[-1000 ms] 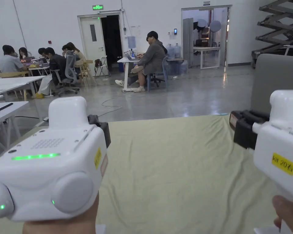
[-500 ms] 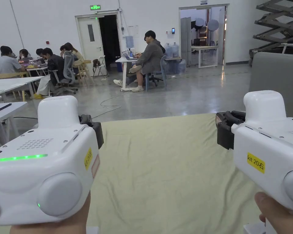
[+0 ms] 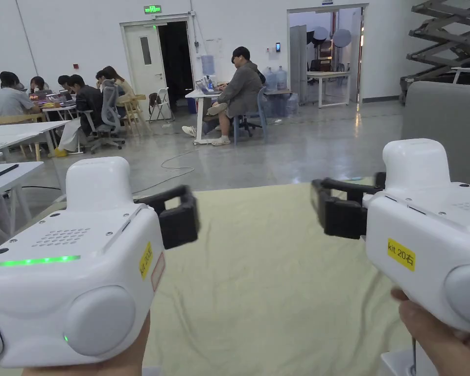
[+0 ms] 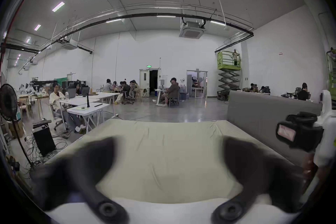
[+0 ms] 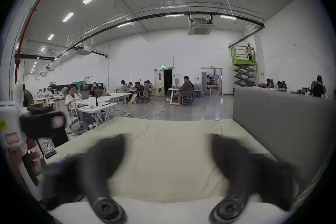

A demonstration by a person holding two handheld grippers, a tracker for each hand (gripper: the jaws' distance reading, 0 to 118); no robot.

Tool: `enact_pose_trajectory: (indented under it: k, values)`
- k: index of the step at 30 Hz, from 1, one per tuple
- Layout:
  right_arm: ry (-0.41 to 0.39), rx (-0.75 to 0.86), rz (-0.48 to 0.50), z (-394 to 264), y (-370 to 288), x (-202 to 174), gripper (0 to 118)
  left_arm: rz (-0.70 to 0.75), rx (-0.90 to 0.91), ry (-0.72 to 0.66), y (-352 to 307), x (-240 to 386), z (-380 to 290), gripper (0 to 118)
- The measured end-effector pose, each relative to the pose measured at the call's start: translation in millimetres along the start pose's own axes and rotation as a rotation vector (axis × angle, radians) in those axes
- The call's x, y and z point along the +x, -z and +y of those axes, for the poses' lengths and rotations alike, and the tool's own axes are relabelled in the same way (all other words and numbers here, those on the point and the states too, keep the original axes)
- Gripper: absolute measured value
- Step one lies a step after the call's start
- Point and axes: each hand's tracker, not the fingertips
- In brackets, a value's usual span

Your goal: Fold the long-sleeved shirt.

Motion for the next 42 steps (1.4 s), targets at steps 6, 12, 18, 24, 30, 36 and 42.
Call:
enact_pose_trajectory:
  k: [6, 12, 18, 24, 30, 36, 42]
  values:
    - [-0.012, 0.007, -0.041, 1, 2, -8, 118, 0.029, 0.028, 0.054, 6, 8, -1, 118]
    - [-0.036, -0.038, -0.056, 6, 12, -20, 118, 0.037, -0.005, 0.107, 11, 12, -3, 118]
    - [-0.010, -0.067, -0.066, 2, 14, -22, 118, 0.022, -0.003, 0.098, 2, 7, 1, 118]
    - [0.004, -0.071, -0.047, 1, 13, -22, 118, 0.015, -0.008, 0.076, -2, 3, 1, 118]
    - [0.011, -0.058, -0.052, 3, 8, -20, 118, 0.010, -0.012, 0.079, -5, 3, 3, 118]
    - [0.017, -0.061, -0.074, 4, 8, -19, 118, 0.000, -0.020, 0.090, -10, 0, 4, 118]
    - [0.029, -0.061, -0.071, 3, 4, -17, 118, 0.002, -0.021, 0.104, -11, 2, 5, 118]
